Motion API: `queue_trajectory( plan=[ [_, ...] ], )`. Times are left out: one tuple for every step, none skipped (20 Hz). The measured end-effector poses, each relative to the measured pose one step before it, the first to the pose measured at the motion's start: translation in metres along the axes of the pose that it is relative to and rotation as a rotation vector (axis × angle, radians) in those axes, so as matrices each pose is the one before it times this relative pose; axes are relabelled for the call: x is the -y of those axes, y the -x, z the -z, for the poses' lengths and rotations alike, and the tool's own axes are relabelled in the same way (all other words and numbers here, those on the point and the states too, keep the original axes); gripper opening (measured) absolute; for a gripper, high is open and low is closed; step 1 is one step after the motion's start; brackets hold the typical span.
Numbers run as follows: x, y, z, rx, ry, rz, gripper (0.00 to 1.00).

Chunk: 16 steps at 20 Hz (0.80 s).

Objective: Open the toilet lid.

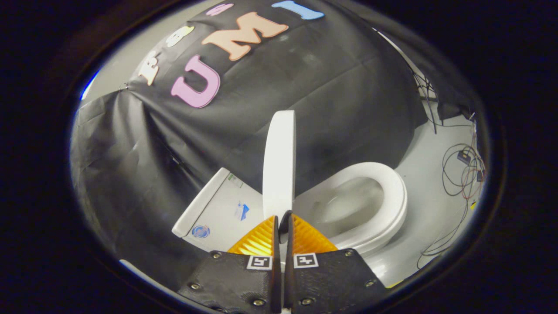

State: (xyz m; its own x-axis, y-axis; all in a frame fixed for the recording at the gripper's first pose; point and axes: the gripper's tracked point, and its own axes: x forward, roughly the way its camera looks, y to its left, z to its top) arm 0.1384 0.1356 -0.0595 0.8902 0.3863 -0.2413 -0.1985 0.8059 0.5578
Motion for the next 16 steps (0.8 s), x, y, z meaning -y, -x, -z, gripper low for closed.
queue_trajectory(
  plan=[
    [0.00027,-0.00040,-0.00129,0.00512,0.01915,0.00018,0.04],
    [-0.00111,0.00005,-0.00026,0.00353,0.01686,-0.00185,0.03],
    [-0.00300,-0.00112,0.00121,0.00296,0.01523,-0.00419,0.03],
    [-0.00162,-0.00027,-0.00091,0.00286,0.00853,-0.00352,0.04],
    [-0.00221,-0.00027,0.00060,0.00110,0.01183,-0.00478,0.03],
    [-0.00167,0.00015,-0.00051,0.00391,0.00944,-0.00417,0.04],
    [-0.00201,-0.00051,-0.00030,0.00133,0.00972,-0.00476,0.04],
    [-0.00116,-0.00051,-0.00040,0.00291,0.00985,-0.00362,0.04],
    [-0.00170,-0.00034,0.00056,0.00194,0.00945,-0.00345,0.04],
    [-0.00094,0.00028,-0.00058,0.00250,0.00956,-0.00313,0.04],
    [-0.00113,-0.00068,0.00033,0.00217,0.00969,-0.00288,0.04],
    [-0.00091,0.00015,-0.00010,0.00297,0.00859,-0.00227,0.04],
    [-0.00132,-0.00070,-0.00010,0.00009,0.00577,-0.00258,0.04],
    [-0.00039,0.00027,0.00055,0.00033,0.01001,-0.00229,0.04],
    [-0.00049,-0.00025,0.00088,0.00076,0.01119,-0.00223,0.04],
    [-0.00051,-0.00007,0.00000,0.00098,0.00967,-0.00124,0.04]
  ],
)
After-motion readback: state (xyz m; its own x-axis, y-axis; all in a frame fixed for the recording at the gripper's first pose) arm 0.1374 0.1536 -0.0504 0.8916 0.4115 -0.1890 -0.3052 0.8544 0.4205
